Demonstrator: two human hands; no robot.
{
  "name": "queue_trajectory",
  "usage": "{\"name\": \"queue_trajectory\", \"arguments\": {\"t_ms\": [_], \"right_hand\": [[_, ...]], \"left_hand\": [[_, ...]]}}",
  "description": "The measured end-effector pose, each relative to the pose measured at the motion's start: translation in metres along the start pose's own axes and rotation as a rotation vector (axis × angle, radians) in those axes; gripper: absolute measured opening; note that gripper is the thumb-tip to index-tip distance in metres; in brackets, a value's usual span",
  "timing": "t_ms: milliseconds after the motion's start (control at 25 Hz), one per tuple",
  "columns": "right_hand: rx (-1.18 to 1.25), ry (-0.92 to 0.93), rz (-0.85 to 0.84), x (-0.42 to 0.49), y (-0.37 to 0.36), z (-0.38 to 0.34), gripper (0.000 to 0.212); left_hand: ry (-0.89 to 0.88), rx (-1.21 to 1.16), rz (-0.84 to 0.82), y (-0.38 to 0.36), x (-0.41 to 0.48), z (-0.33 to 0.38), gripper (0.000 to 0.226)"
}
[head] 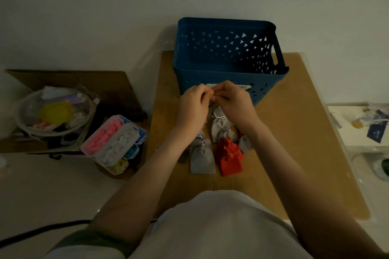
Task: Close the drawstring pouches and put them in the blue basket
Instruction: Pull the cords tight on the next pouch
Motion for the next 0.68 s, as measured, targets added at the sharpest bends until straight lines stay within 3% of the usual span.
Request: {"name": "queue_trajectory", "arguments": {"t_ms": [160, 320, 680], "right_hand": [[0.124, -0.201, -0.023, -0.004, -0.006, 0.007, 0.01], [0.054, -0.295, -0.036, -0.001, -0.006, 0.012, 0.018], [0.543, -0.526, -0.228, -0.015, -0.017, 0.015, 0.017]], "left_hand": [[0.062, -0.006, 0.012, 0.002, 0.001, -0.011, 0.014], [0.027, -0.003, -0.001, 0.001, -0.002, -0.009, 0.013], [-0.083, -0.018, -0.073, -0.006, -0.001, 0.001, 0.008]]}}
Point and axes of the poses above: each hand's wrist, its own x-axis towards the middle knuckle, its own y-axis out of the back of the hand, z = x × y, the point moved 9 cm from there along x, towards the middle knuckle, and after that the axes turned 15 degrees about z, right-handed, at the moved point
